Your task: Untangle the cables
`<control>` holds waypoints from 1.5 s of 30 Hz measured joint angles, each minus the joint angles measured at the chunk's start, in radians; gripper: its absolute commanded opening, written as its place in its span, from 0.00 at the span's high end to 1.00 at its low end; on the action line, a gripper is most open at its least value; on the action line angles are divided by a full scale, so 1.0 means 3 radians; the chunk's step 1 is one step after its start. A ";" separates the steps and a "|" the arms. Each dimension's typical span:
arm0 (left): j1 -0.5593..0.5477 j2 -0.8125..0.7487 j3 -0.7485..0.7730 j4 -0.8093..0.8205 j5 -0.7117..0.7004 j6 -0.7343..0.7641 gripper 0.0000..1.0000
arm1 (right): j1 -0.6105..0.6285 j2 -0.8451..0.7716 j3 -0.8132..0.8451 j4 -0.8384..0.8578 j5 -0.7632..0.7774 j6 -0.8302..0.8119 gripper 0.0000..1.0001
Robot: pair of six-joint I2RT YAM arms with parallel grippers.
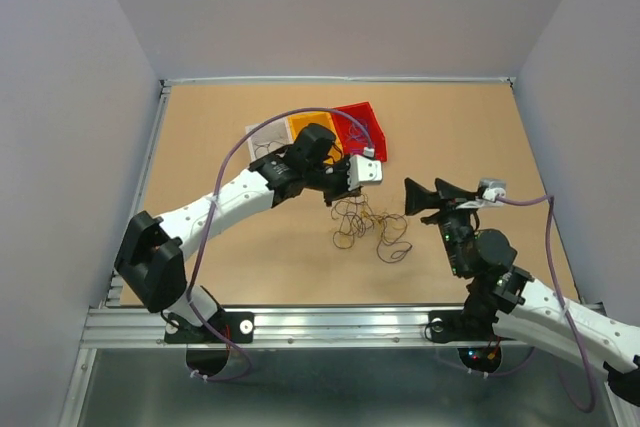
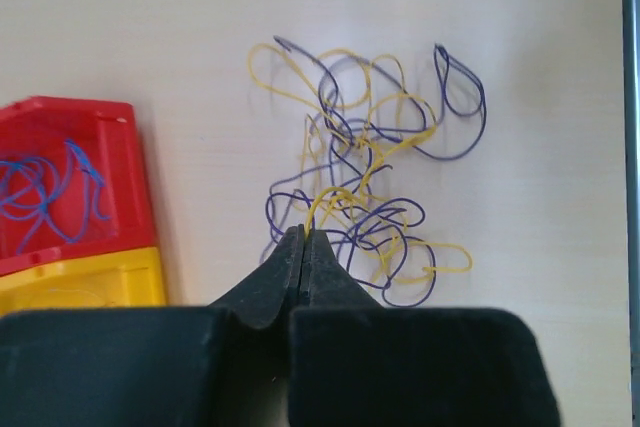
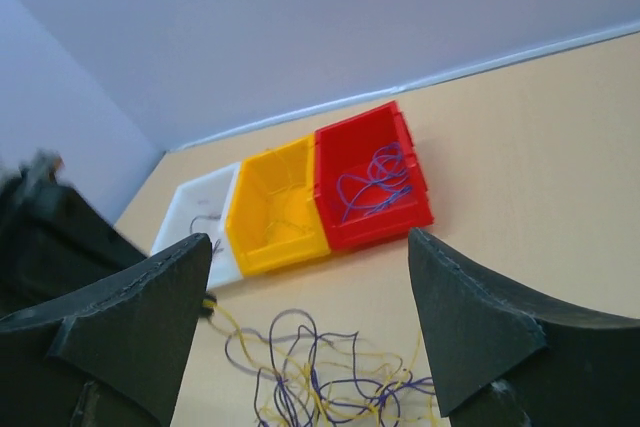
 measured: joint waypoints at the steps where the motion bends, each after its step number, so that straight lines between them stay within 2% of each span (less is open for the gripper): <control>1: 0.0009 -0.0057 0.0070 -0.0028 0.0001 -0.0064 1.00 | 0.0000 0.0062 -0.0032 0.0094 -0.0144 -0.0022 0.17; 7: 0.0053 -0.0356 0.0787 -0.0175 0.0067 -0.0356 1.00 | 0.0000 0.0407 -0.0319 0.0591 -0.0852 -0.0151 0.14; 11: 0.0052 -0.0357 0.1577 -0.0315 0.0184 -0.0573 1.00 | -0.0001 0.1085 -0.0326 0.1041 -0.1623 -0.0291 0.12; 12: 0.0051 -0.0332 0.1748 -0.0345 0.0209 -0.0619 1.00 | 0.0000 0.1278 -0.0318 0.1110 -0.1771 -0.0318 0.15; 13: 0.0047 -0.0245 0.2116 -0.0468 0.0248 -0.0694 1.00 | 0.0000 0.1514 -0.0284 0.1165 -0.1844 -0.0323 0.20; 14: 0.0046 -0.0198 0.2249 -0.0486 0.0257 -0.0716 1.00 | 0.0000 0.1778 -0.0206 0.1174 -0.1855 -0.0326 0.29; 15: 0.0045 -0.0069 0.2664 -0.0619 0.0286 -0.0787 1.00 | 0.0000 0.2008 -0.0135 0.1160 -0.1851 -0.0319 0.47; 17: 0.0045 0.0140 0.3229 -0.0776 0.0289 -0.0896 1.00 | 0.0004 0.2490 0.0089 0.1082 -0.1687 -0.0264 0.62; 18: 0.0045 0.0271 0.3590 -0.0829 0.0259 -0.0979 1.00 | -0.0015 0.2740 0.0224 0.1029 -0.1587 -0.0197 0.84; 20: 0.0045 0.0365 0.3944 -0.0861 0.0197 -0.1130 1.00 | -0.0072 0.2941 0.0319 0.0982 -0.1478 -0.0069 0.99; 22: 0.0045 0.0281 0.3986 -0.0759 0.0102 -0.1273 1.00 | -0.0137 0.2942 0.0320 0.0928 -0.1410 0.0051 0.99; 25: 0.0045 -0.0094 0.3550 -0.0415 -0.0150 -0.1442 1.00 | -0.0239 0.2754 0.0301 0.0877 -0.1227 0.0233 0.99; 27: 0.0045 -0.0371 0.3223 -0.0182 -0.0367 -0.1506 1.00 | -0.0327 0.2237 0.0114 0.0874 -0.1007 0.0365 1.00; 29: 0.0046 -0.0721 0.2836 0.0086 -0.0626 -0.1570 1.00 | -0.0361 0.2029 0.0039 0.0871 -0.0912 0.0407 0.99; 30: 0.0045 -0.0874 0.2670 0.0248 -0.0792 -0.1592 1.00 | -0.0389 0.1754 -0.0065 0.0855 -0.0796 0.0425 0.99; 31: 0.0045 -0.1045 0.2509 0.0392 -0.0982 -0.1605 1.00 | -0.0406 0.1431 -0.0175 0.0839 -0.0674 0.0449 0.98; 32: 0.0045 -0.1191 0.2368 0.0534 -0.1180 -0.1615 1.00 | -0.0415 0.1111 -0.0256 0.0802 -0.0543 0.0456 0.90; 33: 0.0045 -0.1319 0.2277 0.0632 -0.1368 -0.1616 1.00 | -0.0418 0.0933 -0.0299 0.0783 -0.0482 0.0456 0.74; 34: 0.0045 -0.1400 0.2221 0.0725 -0.1527 -0.1614 1.00 | -0.0418 0.0730 -0.0341 0.0769 -0.0422 0.0439 0.38; 37: 0.0046 -0.1593 0.2097 0.0944 -0.1839 -0.1593 1.00 | -0.0429 0.0275 -0.0388 0.0786 -0.0441 0.0351 0.07; 39: 0.0046 -0.1743 0.1938 0.1072 -0.1868 -0.1579 1.00 | -0.0435 0.0212 -0.0393 0.0800 -0.0626 0.0214 0.00; 42: 0.0046 -0.1803 0.1740 0.1136 -0.1731 -0.1582 1.00 | -0.0435 0.0281 -0.0393 0.0806 -0.0918 0.0064 0.00; 45: 0.0045 -0.1729 0.1514 0.1068 -0.1431 -0.1640 1.00 | -0.0434 0.0511 -0.0393 0.0893 -0.1486 -0.0098 0.00</control>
